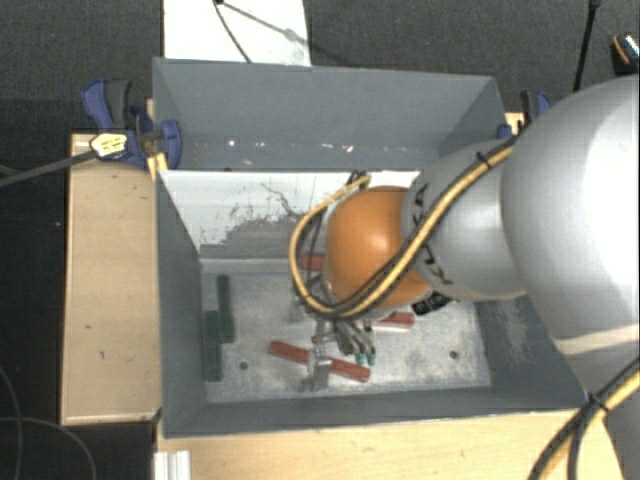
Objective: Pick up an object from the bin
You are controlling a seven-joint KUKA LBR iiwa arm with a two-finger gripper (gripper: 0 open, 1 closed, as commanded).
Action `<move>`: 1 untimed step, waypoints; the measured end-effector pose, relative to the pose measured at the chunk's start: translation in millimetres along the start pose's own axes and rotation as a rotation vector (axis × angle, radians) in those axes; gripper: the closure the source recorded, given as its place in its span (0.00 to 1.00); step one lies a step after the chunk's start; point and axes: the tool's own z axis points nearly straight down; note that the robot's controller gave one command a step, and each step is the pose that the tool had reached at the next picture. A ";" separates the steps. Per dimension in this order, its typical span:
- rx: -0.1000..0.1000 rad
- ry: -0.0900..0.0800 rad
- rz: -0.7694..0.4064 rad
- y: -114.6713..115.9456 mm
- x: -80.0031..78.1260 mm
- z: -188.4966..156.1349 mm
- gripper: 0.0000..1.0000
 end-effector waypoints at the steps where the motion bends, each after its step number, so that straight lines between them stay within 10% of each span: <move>1: -0.002 -0.008 0.007 0.7 -2.2 -4.5 1.00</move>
Offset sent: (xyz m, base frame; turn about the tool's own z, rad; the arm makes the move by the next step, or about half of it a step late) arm 0.0000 0.0000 0.0000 0.0000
